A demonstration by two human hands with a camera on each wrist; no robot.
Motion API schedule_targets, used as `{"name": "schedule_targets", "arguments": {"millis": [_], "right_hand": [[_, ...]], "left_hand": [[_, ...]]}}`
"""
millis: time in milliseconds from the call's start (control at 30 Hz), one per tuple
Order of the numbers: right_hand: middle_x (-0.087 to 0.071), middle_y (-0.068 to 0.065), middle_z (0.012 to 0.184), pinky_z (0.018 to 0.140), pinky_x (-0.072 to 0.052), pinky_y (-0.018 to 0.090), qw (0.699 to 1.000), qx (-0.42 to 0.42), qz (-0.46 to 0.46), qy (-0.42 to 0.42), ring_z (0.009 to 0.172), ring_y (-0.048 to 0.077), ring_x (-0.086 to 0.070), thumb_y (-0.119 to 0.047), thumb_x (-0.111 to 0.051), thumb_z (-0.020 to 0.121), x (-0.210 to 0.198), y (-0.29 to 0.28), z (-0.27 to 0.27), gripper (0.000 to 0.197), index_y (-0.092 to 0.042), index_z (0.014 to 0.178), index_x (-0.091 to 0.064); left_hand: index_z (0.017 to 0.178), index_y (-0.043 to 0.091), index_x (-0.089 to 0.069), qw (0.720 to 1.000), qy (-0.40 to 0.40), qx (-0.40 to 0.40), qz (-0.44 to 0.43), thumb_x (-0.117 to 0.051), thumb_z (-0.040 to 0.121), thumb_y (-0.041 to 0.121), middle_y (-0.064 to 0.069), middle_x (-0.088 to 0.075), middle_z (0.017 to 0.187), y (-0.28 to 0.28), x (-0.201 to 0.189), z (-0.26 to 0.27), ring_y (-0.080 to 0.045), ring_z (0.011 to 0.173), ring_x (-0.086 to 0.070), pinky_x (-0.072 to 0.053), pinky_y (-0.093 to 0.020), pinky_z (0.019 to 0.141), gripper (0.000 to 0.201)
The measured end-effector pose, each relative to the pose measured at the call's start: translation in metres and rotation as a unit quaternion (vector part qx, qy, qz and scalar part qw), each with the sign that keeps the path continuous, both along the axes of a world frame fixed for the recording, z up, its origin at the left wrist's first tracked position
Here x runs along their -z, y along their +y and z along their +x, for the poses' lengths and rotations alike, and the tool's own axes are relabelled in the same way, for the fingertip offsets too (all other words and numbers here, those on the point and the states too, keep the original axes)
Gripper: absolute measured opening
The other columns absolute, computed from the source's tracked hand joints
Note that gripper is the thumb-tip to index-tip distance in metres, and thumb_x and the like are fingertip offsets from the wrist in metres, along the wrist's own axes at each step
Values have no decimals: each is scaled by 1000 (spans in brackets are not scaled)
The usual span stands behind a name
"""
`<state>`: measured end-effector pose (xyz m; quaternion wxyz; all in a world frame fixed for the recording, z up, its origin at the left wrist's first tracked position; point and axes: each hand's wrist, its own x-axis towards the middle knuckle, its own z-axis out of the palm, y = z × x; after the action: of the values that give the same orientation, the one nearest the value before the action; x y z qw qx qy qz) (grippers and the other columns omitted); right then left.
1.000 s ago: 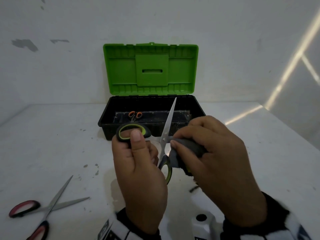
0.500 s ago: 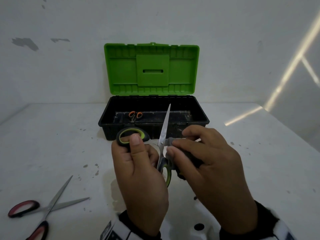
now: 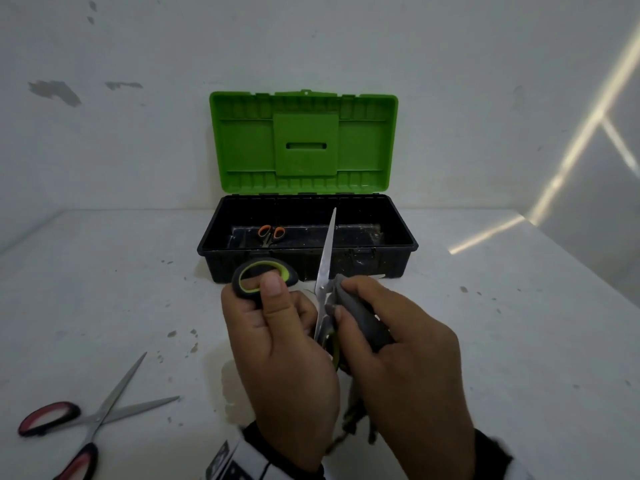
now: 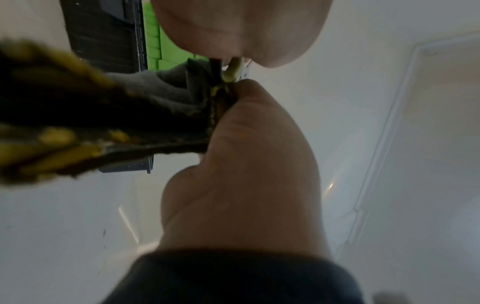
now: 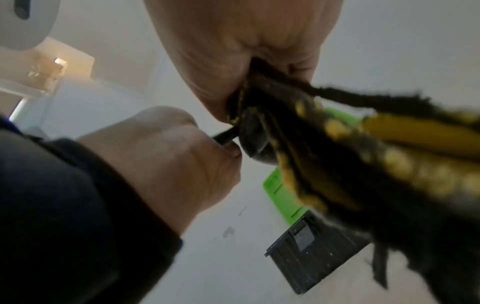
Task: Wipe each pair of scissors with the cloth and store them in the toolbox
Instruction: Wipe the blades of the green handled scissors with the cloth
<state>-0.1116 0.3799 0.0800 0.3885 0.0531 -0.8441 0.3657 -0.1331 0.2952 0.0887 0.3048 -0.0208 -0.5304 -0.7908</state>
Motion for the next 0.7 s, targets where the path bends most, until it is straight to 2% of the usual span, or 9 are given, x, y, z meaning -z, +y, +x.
{"name": "schedule_targets", "arguments": {"millis": [100,200,267,400,500,700], "right_hand": [[-76,-1,93,83,-52,19,996,21,75,47,86,8,-65,-35,-54,84,2,-1,-4,38,-11,106,-74],[-75,0,95,81,-55,26,991,-3,119,61,87,7,-63,-31,-55,86,-2,0,-3,33,-11,103,-75],[-74,-1,93,79,-53,25,989,-5,137,49,85,8,-63,-29,-54,88,-6,5,-2,30,-13,103,-75],[-73,-4,87,78,-45,13,994,13,100,34,81,4,-55,-28,-53,88,-10,17,-3,27,-15,99,-74],[-72,-7,86,75,-51,18,995,2,92,36,77,-1,-56,-26,-57,88,-11,9,-2,23,-16,100,-74],[-73,-8,88,77,-51,21,994,-4,100,37,84,2,-56,-28,-55,86,-11,5,-2,26,-17,100,-74]], "left_hand": [[94,19,-52,1000,2,-11,-9,-40,101,37,5,-38,57,-2,1,0,-10,48,-36,-32,-20,42,22],[93,22,-52,1000,8,-15,-18,-39,101,35,6,-38,56,-4,-1,-1,-11,47,-35,-31,-20,42,20],[93,23,-53,1000,8,-11,-12,-40,100,36,6,-37,56,-5,-1,-1,-12,48,-34,-31,-23,42,20],[91,21,-52,1000,10,-4,-12,-40,100,36,6,-36,55,-5,-1,0,-11,47,-33,-30,-24,42,21],[90,23,-52,1000,1,0,-7,-40,99,36,7,-37,55,-4,-1,0,-11,47,-33,-30,-25,42,20],[92,22,-53,999,-21,25,16,-41,98,43,-1,-32,56,-8,0,0,-18,47,-28,-25,-29,45,24]]}}
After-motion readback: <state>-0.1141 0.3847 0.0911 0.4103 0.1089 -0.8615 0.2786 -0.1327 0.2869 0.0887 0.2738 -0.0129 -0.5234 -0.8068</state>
